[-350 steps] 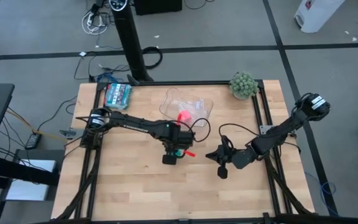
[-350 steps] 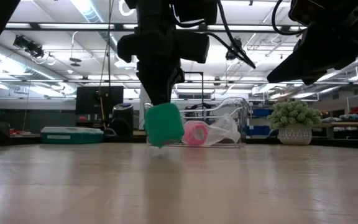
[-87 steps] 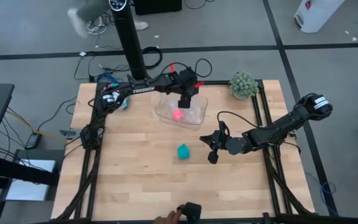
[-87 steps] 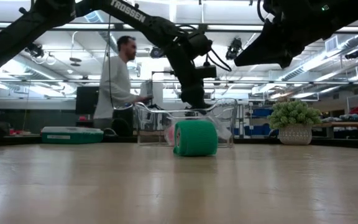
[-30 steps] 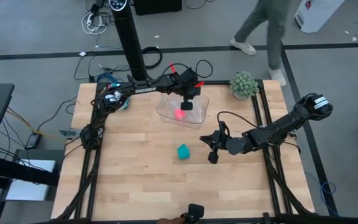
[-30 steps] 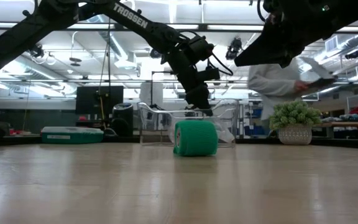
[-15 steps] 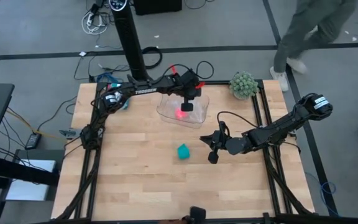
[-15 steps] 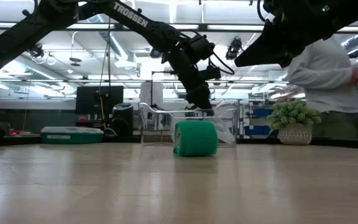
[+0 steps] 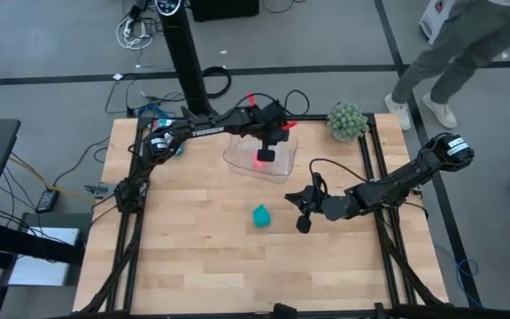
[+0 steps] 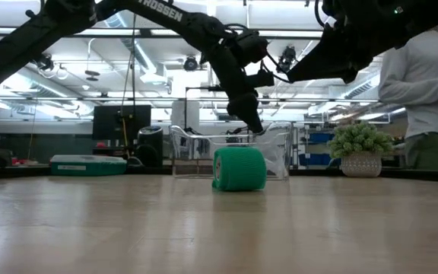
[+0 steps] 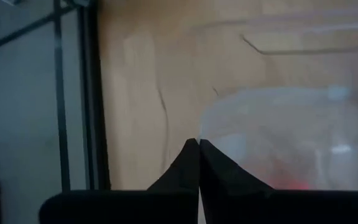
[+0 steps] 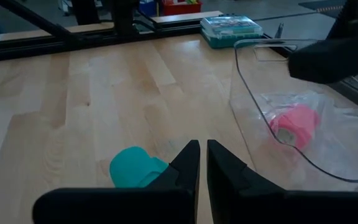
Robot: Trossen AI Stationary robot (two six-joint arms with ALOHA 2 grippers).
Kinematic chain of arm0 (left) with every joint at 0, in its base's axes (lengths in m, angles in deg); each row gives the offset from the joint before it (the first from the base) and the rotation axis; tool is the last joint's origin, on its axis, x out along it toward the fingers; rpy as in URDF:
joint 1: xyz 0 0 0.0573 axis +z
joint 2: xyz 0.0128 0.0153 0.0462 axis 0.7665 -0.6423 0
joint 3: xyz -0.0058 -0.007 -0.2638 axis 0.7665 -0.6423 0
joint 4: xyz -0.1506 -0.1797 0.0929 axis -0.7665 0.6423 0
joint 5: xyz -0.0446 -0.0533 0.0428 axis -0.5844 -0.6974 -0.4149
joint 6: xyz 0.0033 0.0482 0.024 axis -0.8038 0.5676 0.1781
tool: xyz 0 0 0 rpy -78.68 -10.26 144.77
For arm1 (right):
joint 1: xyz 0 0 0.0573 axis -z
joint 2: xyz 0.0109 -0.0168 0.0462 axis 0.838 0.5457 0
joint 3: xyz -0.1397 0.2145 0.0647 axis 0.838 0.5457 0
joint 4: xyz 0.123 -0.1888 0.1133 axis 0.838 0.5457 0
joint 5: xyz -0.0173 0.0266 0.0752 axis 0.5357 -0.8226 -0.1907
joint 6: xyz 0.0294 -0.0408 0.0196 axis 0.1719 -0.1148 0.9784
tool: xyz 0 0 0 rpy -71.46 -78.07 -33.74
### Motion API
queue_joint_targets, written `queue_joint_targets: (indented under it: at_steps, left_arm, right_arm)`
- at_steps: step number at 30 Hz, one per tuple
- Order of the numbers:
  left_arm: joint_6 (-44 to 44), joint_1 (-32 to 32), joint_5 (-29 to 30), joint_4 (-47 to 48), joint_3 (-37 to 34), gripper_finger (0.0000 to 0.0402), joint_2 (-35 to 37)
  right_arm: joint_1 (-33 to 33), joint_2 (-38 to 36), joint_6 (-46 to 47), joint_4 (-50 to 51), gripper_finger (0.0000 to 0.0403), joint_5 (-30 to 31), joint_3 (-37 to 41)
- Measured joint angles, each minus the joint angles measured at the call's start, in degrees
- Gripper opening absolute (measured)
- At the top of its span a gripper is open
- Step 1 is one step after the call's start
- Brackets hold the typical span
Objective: Roll bandage
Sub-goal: Open the transparent zip bag
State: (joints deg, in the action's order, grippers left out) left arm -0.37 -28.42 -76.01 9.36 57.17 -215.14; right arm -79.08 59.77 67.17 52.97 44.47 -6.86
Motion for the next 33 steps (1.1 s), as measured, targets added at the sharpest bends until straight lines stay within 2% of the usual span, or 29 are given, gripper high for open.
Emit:
queue_joint_targets:
  at_steps: [5, 13, 16, 19, 22, 26, 28, 30, 33]
  left_arm:
    - [0.03, -2.03, 0.24, 11.85, 6.61, 0.0002, 0.0]
    - [-0.1, -7.36, 0.72, 30.14, 21.38, 0.0001, 0.06]
    - [-0.31, -9.52, 3.01, 32.22, 20.63, 0.0001, 2.28]
    - [-1.46, -11.92, 8.57, 33.93, 21.03, 0.0001, 3.57]
    - [-3.32, -14.11, 11.11, 34.24, 21.11, 0.0001, 4.55]
    - [-6.2, -17.02, 11.38, 35.49, 21.11, 0.0, 5.76]
    - [-7.79, -18.46, 11.87, 36.12, 21.13, 0.0, 6.33]
    - [-8.85, -19.86, 12.32, 37.11, 21.13, 0.0, 6.56]
    - [-10.75, -21.78, 14.19, 37.96, 21.13, 0.0, 7.15]
  right_arm:
    - [0.47, -0.02, -0.05, 1.28, 0.0022, 4.4, 0.0]
    - [3.31, -3.36, -0.06, 7.86, 0.0022, 7.09, 0.0]
    - [4.11, -5.28, -0.54, 9.81, 0.0022, 7.05, -0.04]
    - [4.91, -6.44, -1.76, 10.89, 0.0022, 5.47, -0.03]
    - [5.57, -6.71, -3.82, 8.9, 0.0022, -4.89, -0.04]
    - [5.75, -5.22, -4.49, 4.1, 0.0022, -28.57, -0.04]
    - [5.65, -2.34, -4.62, 1.09, 0.0022, -37.47, -0.04]
    - [5.67, 1.52, -3.81, -1.74, 0.0022, -41.29, -0.06]
    - [6.05, 7.41, -2.21, -2.59, 0.0022, -41.33, -0.09]
